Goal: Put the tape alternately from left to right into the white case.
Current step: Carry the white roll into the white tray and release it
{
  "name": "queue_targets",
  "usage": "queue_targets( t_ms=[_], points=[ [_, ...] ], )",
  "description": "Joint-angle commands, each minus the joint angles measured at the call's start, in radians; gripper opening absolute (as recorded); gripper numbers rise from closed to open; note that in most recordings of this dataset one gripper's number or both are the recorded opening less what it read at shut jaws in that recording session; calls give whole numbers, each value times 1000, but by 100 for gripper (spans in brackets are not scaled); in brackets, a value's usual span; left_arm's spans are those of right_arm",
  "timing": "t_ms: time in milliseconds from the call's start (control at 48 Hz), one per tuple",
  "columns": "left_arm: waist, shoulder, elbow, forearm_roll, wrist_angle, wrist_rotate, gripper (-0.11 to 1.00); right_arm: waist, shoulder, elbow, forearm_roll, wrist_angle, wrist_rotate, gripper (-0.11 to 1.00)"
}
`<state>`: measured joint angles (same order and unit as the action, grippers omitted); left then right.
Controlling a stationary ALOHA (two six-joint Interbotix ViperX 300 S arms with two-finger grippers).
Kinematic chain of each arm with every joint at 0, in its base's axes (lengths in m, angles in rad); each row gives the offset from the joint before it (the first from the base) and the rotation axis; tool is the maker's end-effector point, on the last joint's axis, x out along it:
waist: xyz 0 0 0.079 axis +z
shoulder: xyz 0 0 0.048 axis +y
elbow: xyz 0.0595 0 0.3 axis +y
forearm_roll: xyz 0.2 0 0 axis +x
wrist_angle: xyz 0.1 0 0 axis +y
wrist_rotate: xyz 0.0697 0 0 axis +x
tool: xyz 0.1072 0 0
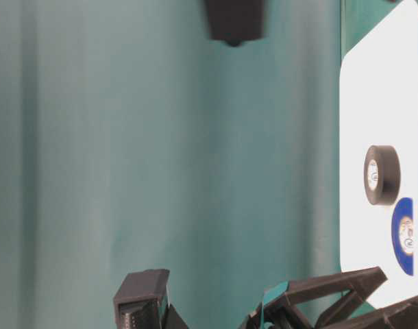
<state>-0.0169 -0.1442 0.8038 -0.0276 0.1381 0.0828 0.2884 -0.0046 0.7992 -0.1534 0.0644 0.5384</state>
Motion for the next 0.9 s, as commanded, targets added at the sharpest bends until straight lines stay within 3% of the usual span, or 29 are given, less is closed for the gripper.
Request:
queue_targets(
  t_ms=[0,479,875],
  points=[
    [-8,-17,-21,0,-6,-2,66,2,-69,-26,-11,12,0,31],
    [-14,-17,-21,0,-6,-2,66,-75,-121,-49,-31,23,-9,31],
    [-15,-17,-21,0,-5,-2,66,-235,-121,-83,-156,23,-9,31]
  ],
)
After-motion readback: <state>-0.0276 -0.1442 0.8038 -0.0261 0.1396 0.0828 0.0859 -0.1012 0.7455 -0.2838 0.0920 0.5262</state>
